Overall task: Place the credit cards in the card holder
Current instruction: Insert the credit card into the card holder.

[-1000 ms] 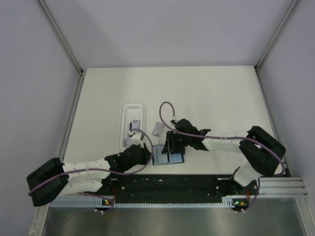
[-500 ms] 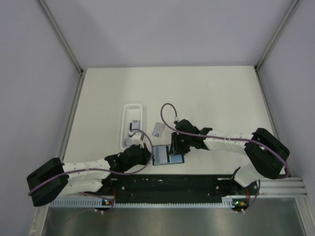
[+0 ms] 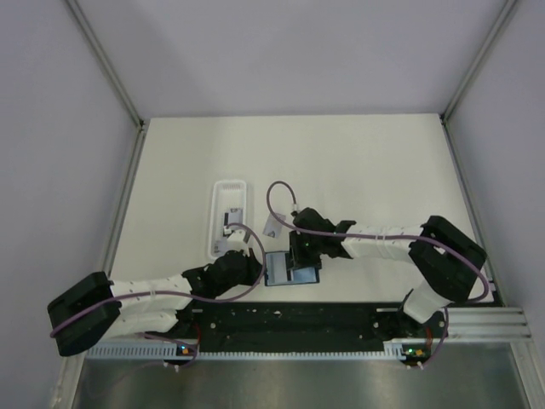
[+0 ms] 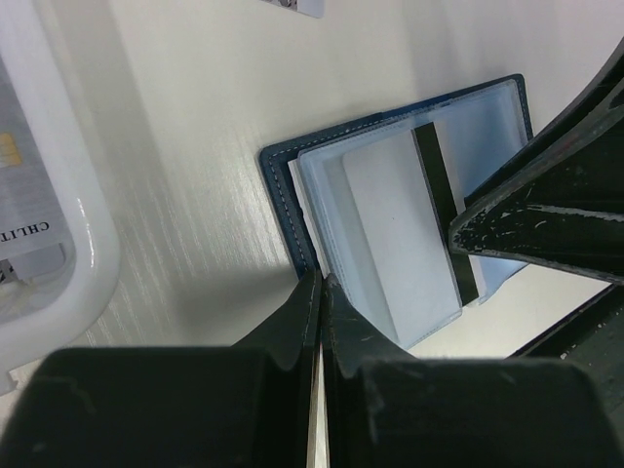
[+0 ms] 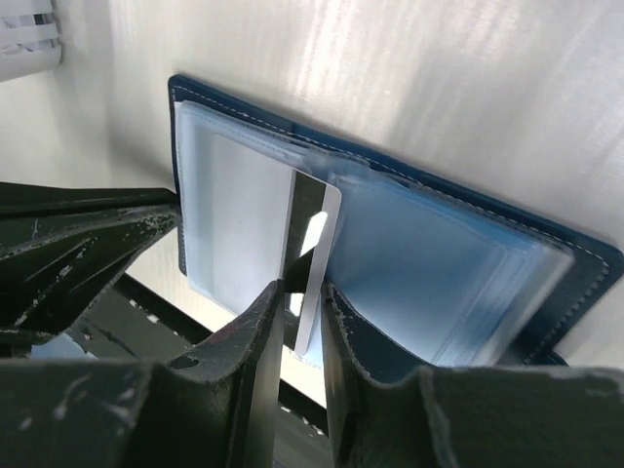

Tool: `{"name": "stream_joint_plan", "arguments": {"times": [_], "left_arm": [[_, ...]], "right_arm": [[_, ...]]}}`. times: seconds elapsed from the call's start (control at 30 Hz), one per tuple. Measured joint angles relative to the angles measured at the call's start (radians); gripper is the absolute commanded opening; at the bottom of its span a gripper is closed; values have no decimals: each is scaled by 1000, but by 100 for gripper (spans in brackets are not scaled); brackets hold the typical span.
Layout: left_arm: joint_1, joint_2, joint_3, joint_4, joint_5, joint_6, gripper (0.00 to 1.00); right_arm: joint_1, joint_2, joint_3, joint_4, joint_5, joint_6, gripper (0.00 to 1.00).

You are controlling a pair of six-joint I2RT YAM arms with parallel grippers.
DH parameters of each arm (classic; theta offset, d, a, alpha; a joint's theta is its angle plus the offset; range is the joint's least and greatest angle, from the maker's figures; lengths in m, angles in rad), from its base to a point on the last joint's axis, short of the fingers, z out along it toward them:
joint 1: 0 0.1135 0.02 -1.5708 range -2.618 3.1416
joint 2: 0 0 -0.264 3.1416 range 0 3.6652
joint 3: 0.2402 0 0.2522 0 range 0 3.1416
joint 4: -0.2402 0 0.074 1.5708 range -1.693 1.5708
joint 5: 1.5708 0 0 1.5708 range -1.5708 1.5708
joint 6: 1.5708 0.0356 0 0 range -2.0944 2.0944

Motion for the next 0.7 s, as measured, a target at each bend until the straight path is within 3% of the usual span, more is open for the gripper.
{"name": "stream_joint_plan", "arguments": {"times": [0.27,0.5,0.7], "left_arm": [[0,7,0,9,3,0,2],[1,7,0,9,6,0,4],[1,4,2,3,12,2,8]], "right_arm": [[43,59,47,13,1,2,20],[48,51,46,15,14,1,33],[54,-64,43,-34,95,-17,38]]}}
